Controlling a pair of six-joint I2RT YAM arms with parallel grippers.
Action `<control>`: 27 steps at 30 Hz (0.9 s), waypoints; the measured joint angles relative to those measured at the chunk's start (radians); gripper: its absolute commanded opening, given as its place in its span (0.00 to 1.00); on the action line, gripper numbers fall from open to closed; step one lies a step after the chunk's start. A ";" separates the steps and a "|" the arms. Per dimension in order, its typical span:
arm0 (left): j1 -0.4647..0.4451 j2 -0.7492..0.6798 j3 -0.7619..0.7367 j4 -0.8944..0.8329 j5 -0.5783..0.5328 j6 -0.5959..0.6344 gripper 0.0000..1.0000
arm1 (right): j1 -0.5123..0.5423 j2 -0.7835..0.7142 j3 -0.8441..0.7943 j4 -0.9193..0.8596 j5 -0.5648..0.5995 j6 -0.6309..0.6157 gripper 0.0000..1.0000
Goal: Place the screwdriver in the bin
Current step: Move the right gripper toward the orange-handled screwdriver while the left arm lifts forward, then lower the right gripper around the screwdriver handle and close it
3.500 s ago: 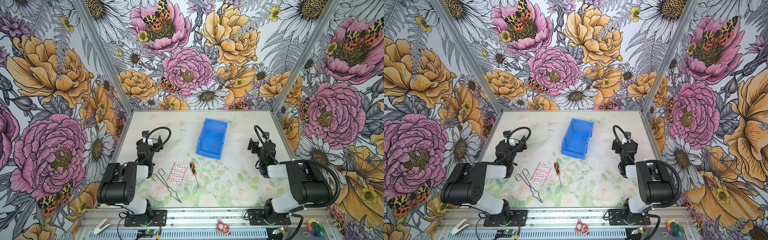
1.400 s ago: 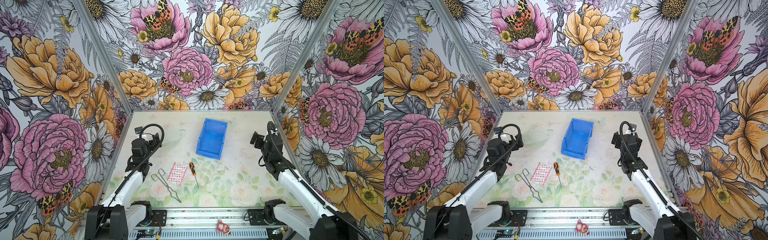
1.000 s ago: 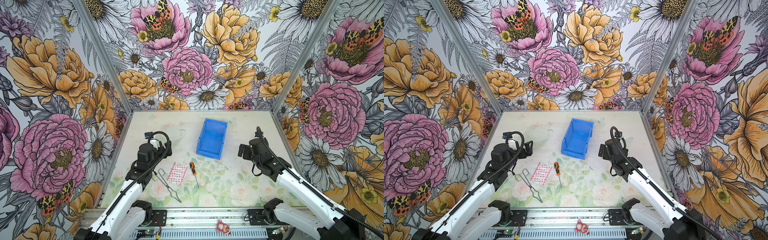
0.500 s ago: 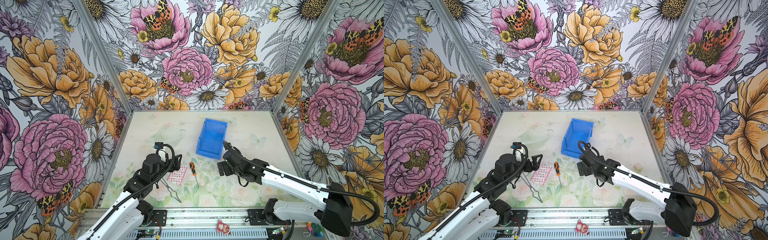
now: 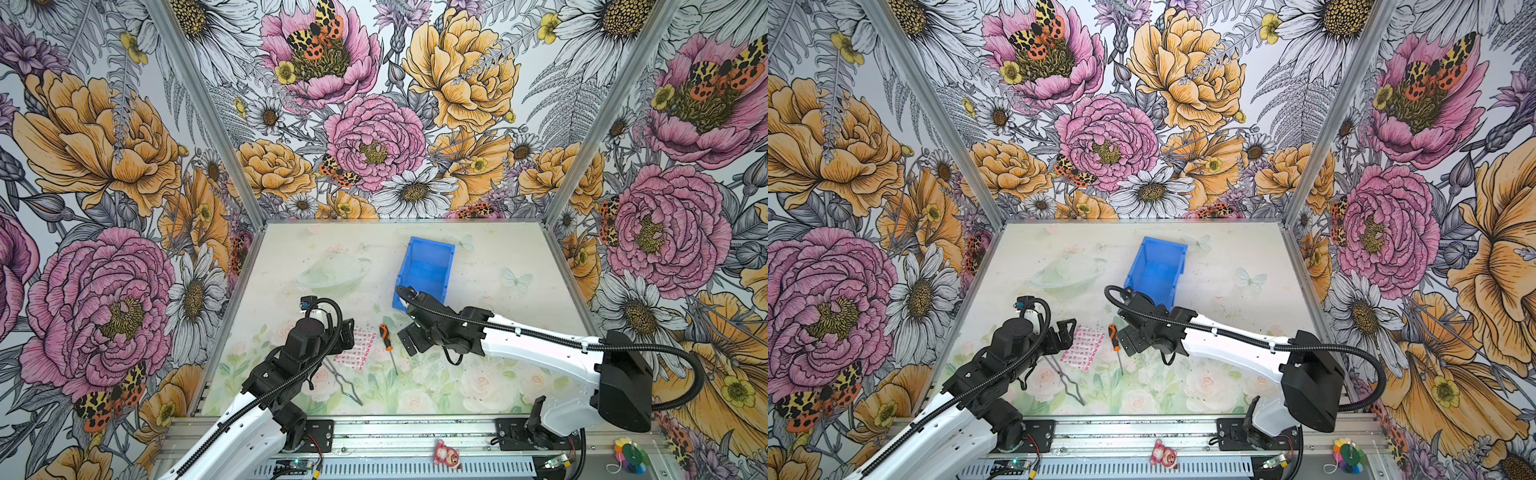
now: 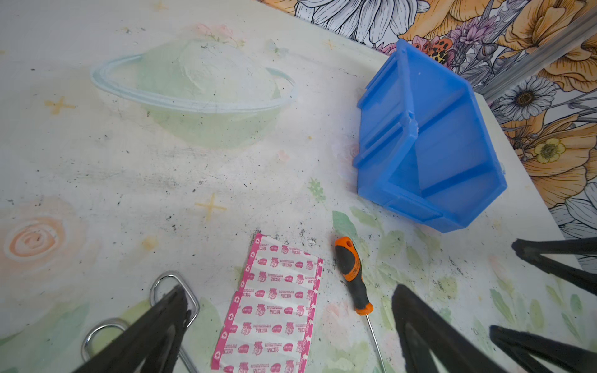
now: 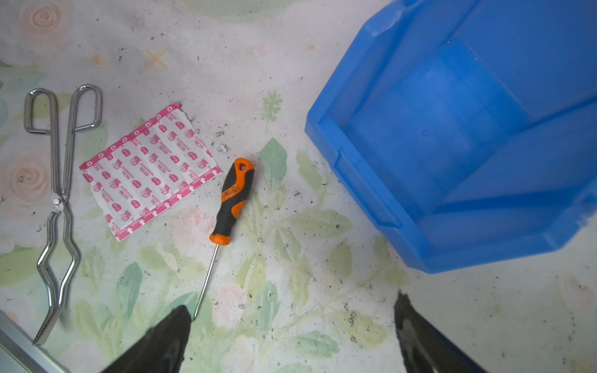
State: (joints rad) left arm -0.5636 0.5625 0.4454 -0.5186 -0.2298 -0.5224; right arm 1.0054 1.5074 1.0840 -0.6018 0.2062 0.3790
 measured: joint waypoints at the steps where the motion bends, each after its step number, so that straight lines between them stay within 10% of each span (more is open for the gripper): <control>1: 0.000 0.000 0.000 -0.006 -0.003 0.000 0.99 | 0.003 0.018 0.006 0.004 -0.007 -0.001 0.99; 27: 0.000 -0.019 -0.033 -0.024 -0.018 -0.012 0.98 | 0.037 0.418 0.218 0.015 -0.061 0.179 0.77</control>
State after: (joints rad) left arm -0.5636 0.5430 0.4126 -0.5426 -0.2478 -0.5343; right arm 1.0424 1.9251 1.3022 -0.5865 0.1452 0.5579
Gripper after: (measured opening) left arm 0.986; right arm 0.786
